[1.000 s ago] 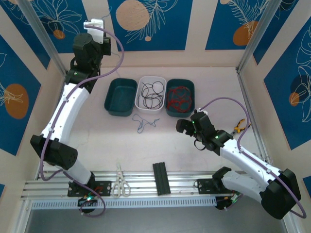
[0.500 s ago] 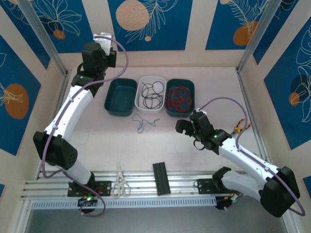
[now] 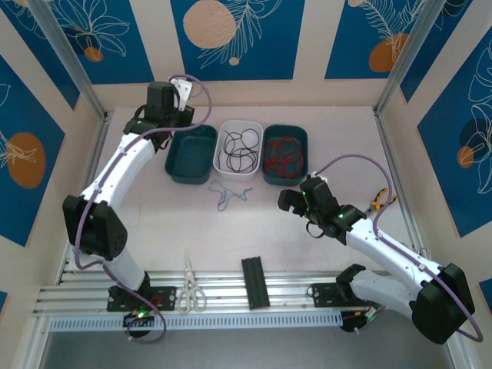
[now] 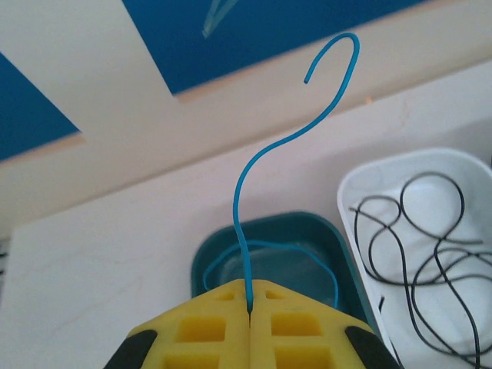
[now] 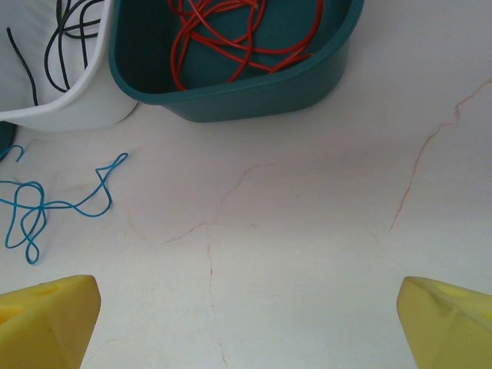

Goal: Untangle the cables

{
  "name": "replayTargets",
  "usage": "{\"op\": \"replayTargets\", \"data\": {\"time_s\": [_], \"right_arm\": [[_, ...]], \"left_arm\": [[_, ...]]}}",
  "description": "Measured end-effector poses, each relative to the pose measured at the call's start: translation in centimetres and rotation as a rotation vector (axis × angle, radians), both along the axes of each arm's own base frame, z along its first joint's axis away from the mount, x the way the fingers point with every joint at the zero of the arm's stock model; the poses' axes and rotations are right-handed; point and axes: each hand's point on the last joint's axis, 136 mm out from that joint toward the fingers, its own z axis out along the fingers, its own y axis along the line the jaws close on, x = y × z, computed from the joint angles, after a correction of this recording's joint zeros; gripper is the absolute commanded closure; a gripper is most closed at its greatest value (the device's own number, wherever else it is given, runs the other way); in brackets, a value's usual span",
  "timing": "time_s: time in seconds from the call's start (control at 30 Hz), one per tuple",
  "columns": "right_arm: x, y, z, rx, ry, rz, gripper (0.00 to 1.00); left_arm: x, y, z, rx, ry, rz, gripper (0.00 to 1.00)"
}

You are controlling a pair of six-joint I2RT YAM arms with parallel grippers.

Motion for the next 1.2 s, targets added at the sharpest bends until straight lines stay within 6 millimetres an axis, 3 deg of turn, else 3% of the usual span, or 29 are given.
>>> {"op": "replayTargets", "data": {"time_s": [0.27,0.87,1.07,1.2], "right_arm": [[-0.3,-0.2,-0.3,-0.001,0.019,-0.01,0.01],[0.3,0.1,-0.8,-0.022,0.06,-0.013,0.01],[0.3,0.3,-1.3,-0.024,0.08,-0.006,0.01],[0.3,0.4,-1.3,-0.024,0.084,-0.004,0.01]], "left_arm": [[-0.2,-0.3,-7.6,0.018,0.234,-0.032,1.0],[0.2,0.7,-16.5,0.077,0.522,-0.029,1.0],[-0.4,0.9,-18.8,0.094,0.596,-0.027,0.92],[-0.9,1.0,-19.3,0.099,0.627,-0.021,0.75]]}}
